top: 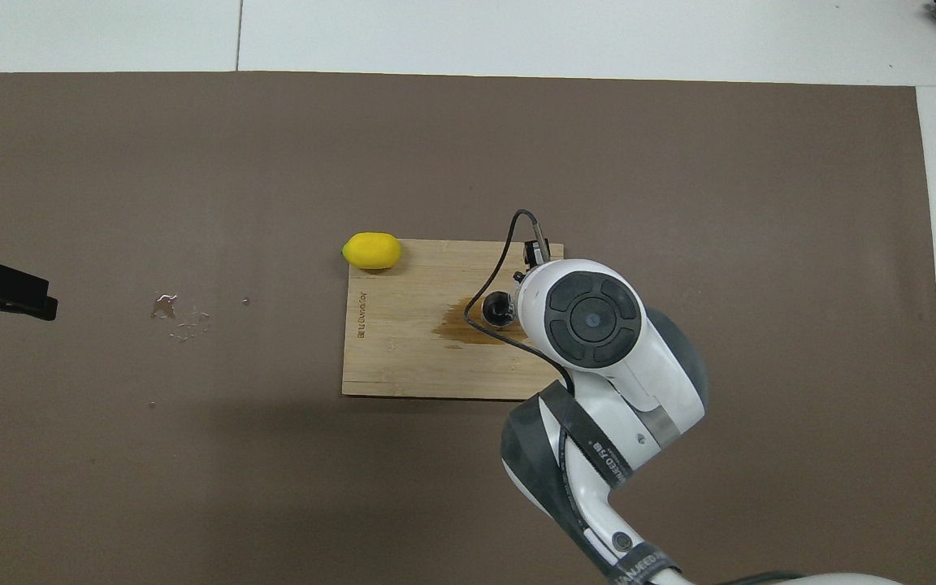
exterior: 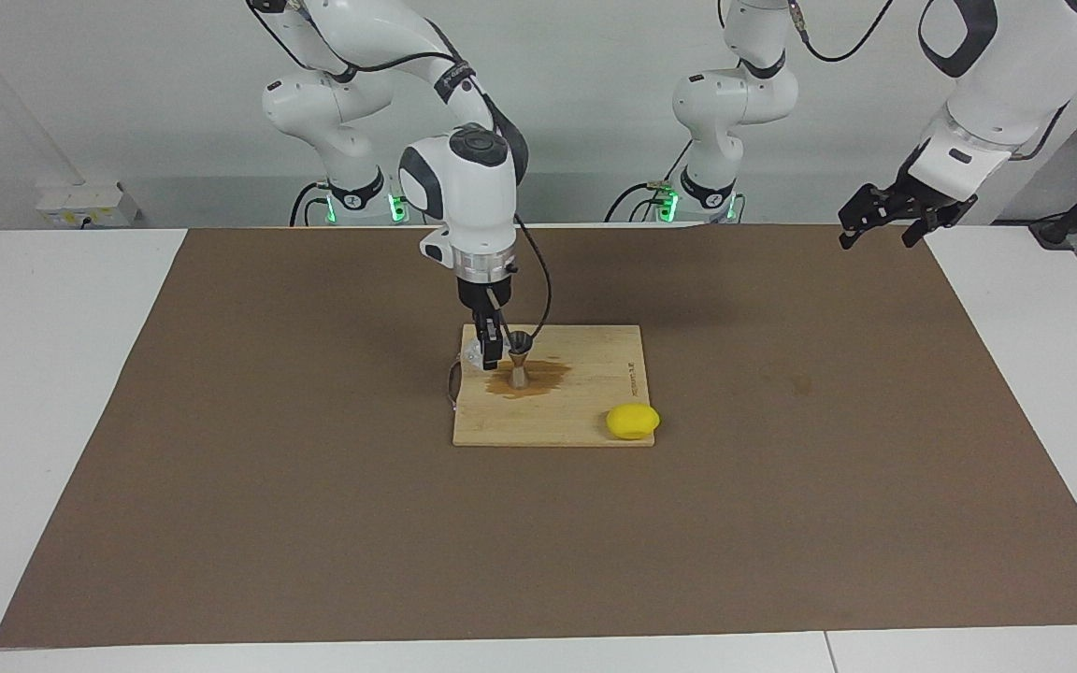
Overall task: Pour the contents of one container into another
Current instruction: 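Tilt the glass cup over the metal cup with the right gripper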
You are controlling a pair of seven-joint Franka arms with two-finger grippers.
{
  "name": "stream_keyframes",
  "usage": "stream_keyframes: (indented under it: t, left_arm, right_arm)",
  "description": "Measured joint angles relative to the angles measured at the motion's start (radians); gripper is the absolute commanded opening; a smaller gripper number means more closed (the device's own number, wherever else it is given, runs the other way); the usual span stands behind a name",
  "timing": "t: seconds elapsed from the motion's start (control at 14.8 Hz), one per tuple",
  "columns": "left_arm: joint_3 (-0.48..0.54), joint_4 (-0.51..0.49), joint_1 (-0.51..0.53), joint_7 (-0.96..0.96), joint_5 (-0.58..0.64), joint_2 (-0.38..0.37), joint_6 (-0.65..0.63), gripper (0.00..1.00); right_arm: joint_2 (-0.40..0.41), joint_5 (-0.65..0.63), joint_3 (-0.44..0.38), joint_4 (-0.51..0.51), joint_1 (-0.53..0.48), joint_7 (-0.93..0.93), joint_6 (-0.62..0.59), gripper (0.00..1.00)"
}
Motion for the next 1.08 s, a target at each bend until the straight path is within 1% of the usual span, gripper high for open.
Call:
stream_keyframes:
  t: [0.27, 0.61, 0.88, 1.08]
  left_arm:
    - [-0.003, 0.003, -0.002, -0.001, 0.0, 0.012, 0.03, 1.0]
    - [-0.009, 0.093, -0.005, -0.002, 0.0, 0.112, 0.023, 1.0]
    - [-0.009, 0.106, -0.02, -0.005, 0.0, 0.118, -0.012, 1.0]
    - [-0.008, 0.11, -0.023, -0.007, 0.0, 0.11, -0.038, 1.0]
  right_arm:
    - [0.0, -0.034, 0.0, 0.003, 0.013, 0.018, -0.004, 0.0]
    - [-0.001, -0.072, 0.0, 0.019, 0.014, 0.021, -0.033, 0.0]
    - [-0.003, -0.068, 0.0, 0.034, 0.014, 0.031, -0.039, 0.0]
    - [-0.006, -0.029, 0.0, 0.037, 0.012, 0.037, -0.039, 0.0]
